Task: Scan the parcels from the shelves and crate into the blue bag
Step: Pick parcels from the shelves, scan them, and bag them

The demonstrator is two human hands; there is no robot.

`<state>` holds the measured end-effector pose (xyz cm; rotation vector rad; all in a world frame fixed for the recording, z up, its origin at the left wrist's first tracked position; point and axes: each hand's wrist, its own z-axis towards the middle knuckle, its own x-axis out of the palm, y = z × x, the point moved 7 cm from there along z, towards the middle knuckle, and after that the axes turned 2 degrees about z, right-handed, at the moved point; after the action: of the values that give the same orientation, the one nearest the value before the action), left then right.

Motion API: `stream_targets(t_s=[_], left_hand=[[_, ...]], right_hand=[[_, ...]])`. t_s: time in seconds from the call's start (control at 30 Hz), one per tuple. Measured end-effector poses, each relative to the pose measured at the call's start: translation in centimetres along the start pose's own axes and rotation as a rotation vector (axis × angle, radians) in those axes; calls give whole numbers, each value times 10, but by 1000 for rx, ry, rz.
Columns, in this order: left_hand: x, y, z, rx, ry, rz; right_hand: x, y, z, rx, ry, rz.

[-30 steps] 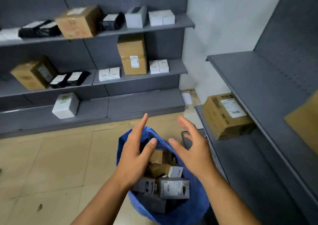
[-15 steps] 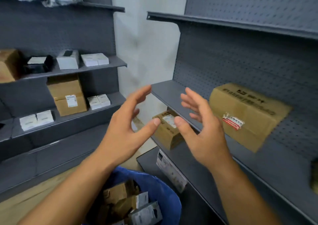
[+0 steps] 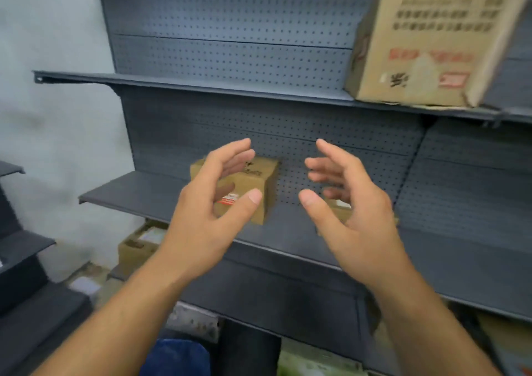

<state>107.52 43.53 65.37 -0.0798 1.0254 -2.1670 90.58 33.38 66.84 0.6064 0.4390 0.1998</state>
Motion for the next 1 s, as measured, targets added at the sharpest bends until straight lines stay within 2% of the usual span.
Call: stream_targets(t_s=[0.23,0.57,0.8,1.0], left_hand=[[193,-81,-2,97,193,-211],[481,-233,-54,237,490,-454],[628,-302,-98,269,652,-602],[740,-313,-128,224,810,-691]], right_hand=[[-195,-15,-74,116,-121,-191],[-475,-3,-206,272,-369,-482],[-620,2,-298,397,-568,-630],[-692,-30,-366,534,-681,-709]])
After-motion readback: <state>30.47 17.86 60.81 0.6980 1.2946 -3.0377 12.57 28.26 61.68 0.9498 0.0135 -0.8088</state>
